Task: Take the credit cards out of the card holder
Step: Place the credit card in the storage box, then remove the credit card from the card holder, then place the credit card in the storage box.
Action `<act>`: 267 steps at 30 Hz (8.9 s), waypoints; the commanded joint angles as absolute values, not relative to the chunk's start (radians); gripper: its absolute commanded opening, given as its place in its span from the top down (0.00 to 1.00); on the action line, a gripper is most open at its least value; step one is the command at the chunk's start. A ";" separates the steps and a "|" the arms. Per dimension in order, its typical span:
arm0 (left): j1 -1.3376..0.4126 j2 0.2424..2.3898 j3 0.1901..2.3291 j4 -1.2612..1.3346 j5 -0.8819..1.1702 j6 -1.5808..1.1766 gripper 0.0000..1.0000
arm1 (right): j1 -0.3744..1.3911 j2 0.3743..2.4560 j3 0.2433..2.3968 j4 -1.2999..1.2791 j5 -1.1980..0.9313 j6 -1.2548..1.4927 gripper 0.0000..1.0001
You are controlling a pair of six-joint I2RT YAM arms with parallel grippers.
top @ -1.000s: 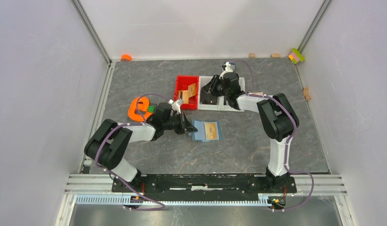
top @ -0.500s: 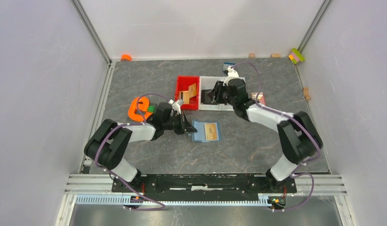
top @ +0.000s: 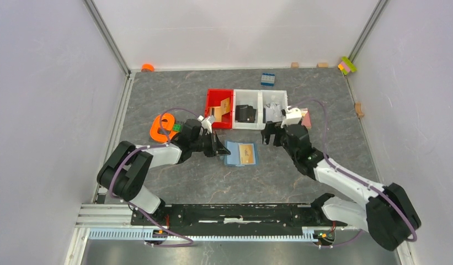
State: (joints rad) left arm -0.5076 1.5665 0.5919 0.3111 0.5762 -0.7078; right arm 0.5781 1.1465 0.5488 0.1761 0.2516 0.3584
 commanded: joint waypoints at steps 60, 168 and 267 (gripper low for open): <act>-0.546 1.221 0.449 0.631 0.625 -0.659 0.98 | 0.443 1.305 0.091 1.460 -0.661 0.765 0.65; -0.598 1.620 0.537 0.976 0.903 -0.922 0.65 | 0.464 1.604 0.125 1.818 -0.713 1.166 1.00; -0.443 2.134 1.959 -0.720 -0.220 -0.326 0.52 | 0.411 1.620 0.306 1.091 -0.625 0.793 0.95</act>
State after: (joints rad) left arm -0.4442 2.2463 1.9694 -0.7273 -0.2020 -0.3279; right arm 0.4061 1.6417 0.2493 1.0309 -0.6102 0.7891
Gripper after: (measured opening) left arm 0.462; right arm 0.141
